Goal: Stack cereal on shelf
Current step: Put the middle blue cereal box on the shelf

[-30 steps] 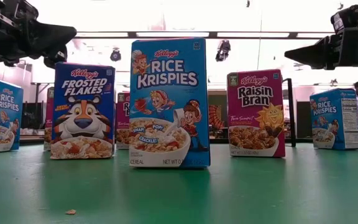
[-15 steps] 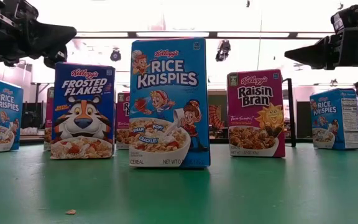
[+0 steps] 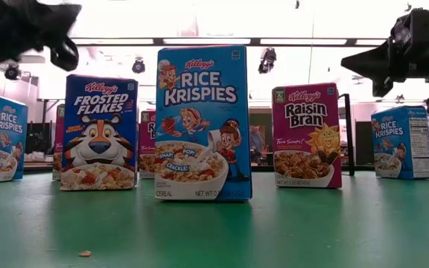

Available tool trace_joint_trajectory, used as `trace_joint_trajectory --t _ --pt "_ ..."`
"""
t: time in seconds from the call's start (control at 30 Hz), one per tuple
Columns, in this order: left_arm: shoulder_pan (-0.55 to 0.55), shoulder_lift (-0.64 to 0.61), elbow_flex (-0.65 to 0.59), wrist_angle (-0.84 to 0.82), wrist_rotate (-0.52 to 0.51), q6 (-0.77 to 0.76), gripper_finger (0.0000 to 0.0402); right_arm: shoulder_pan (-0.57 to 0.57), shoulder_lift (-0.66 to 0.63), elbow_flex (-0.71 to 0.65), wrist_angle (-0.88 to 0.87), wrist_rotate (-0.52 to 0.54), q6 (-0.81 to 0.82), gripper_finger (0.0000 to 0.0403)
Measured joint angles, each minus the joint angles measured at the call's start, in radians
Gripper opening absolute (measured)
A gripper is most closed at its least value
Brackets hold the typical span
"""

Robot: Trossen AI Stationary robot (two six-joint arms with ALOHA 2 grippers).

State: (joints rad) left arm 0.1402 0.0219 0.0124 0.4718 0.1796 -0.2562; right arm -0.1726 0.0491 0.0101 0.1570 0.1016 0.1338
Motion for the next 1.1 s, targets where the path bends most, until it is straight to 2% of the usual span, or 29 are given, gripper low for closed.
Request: trace_joint_trajectory --t 0.1,0.3,0.6,0.73,0.9,1.1 --pt "0.000 0.000 0.000 0.163 -0.027 -0.080 0.0004 0.000 0.000 0.000 0.059 -0.022 0.001 0.0009" --pt "0.000 0.005 0.000 0.373 -0.036 -0.094 0.0004 0.000 0.000 0.003 0.254 -0.162 -0.030 0.0009" --pt "0.000 0.090 0.001 0.543 -0.055 -0.054 0.0004 0.000 0.087 0.162 0.121 -0.048 -0.050 0.0009" --pt "0.000 0.164 0.056 0.541 -0.065 -0.040 0.0004 -0.001 0.151 0.216 0.125 -0.041 -0.104 0.0009" --pt "-0.001 0.320 0.180 0.488 -0.065 -0.016 0.0004 -0.001 0.217 0.258 0.144 -0.017 -0.175 0.0009" --pt "0.000 0.551 0.371 0.291 -0.065 0.103 0.0004 -0.001 0.256 0.279 0.148 0.005 -0.220 0.0009"
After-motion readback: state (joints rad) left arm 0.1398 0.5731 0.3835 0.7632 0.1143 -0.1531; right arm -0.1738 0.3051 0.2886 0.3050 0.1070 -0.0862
